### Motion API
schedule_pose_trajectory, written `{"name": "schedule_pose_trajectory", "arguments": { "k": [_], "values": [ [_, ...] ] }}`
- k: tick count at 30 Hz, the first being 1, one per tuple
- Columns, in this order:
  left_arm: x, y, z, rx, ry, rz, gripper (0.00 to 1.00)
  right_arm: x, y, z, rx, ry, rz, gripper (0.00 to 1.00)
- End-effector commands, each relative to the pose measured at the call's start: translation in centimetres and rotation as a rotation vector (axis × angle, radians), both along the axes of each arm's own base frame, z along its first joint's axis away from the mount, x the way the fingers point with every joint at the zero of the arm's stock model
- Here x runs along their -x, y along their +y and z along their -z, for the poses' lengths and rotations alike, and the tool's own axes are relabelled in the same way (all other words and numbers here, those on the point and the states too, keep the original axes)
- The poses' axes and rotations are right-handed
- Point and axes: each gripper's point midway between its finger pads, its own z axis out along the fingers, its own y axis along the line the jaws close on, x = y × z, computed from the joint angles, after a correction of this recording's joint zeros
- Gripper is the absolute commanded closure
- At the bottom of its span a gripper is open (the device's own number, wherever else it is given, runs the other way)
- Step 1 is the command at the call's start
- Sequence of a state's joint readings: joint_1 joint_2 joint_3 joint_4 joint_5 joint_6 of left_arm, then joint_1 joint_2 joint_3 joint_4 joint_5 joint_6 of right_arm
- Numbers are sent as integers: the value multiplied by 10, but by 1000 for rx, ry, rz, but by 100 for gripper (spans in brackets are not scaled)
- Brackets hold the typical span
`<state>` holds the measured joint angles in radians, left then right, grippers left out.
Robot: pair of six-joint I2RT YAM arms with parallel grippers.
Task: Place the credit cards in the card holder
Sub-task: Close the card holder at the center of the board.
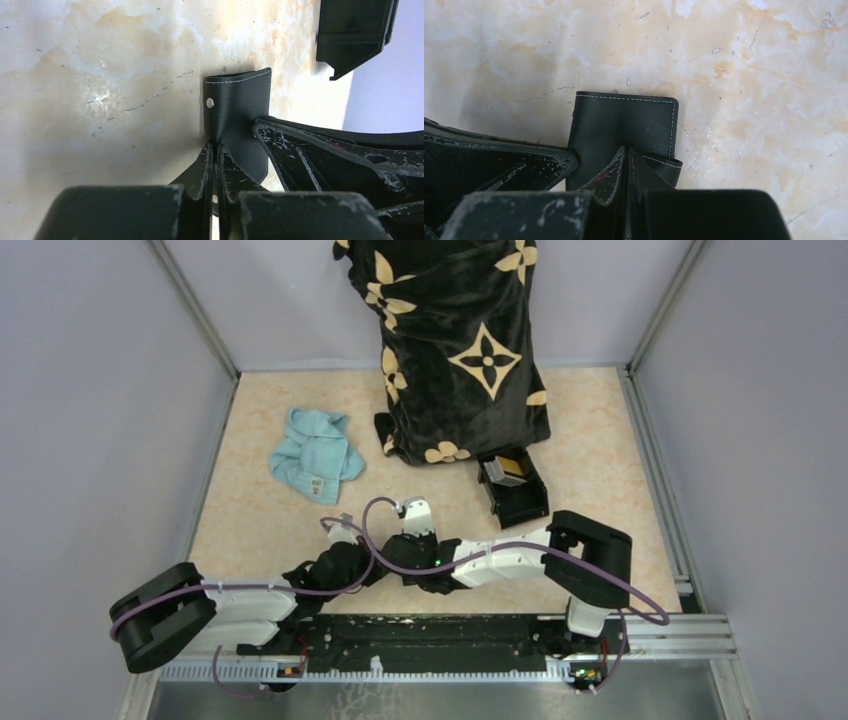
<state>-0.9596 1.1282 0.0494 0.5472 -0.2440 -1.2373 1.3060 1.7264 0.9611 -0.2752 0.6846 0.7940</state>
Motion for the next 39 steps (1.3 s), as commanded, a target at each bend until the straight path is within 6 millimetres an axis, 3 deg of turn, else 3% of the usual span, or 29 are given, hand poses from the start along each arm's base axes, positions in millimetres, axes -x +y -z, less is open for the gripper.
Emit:
{"name": "schedule_pose_trajectory", "arguments": {
  "k": [1, 18, 25, 31, 39],
  "values": [
    [-2, 11, 11, -83, 8, -23, 99, 17, -53, 34, 102, 82, 50, 100],
    [-2, -3, 15, -141, 34, 9, 99, 48, -92, 80, -108, 213, 185, 100],
    [-4, -10, 15, -149, 41, 19, 99, 59, -101, 101, -137, 264, 228, 100],
    [-4, -15, 14, -159, 46, 26, 99, 72, -116, 131, -135, 329, 275, 100],
    [-5, -17, 7, -157, 43, 18, 99, 86, -130, 151, -159, 374, 330, 100]
  ]
}}
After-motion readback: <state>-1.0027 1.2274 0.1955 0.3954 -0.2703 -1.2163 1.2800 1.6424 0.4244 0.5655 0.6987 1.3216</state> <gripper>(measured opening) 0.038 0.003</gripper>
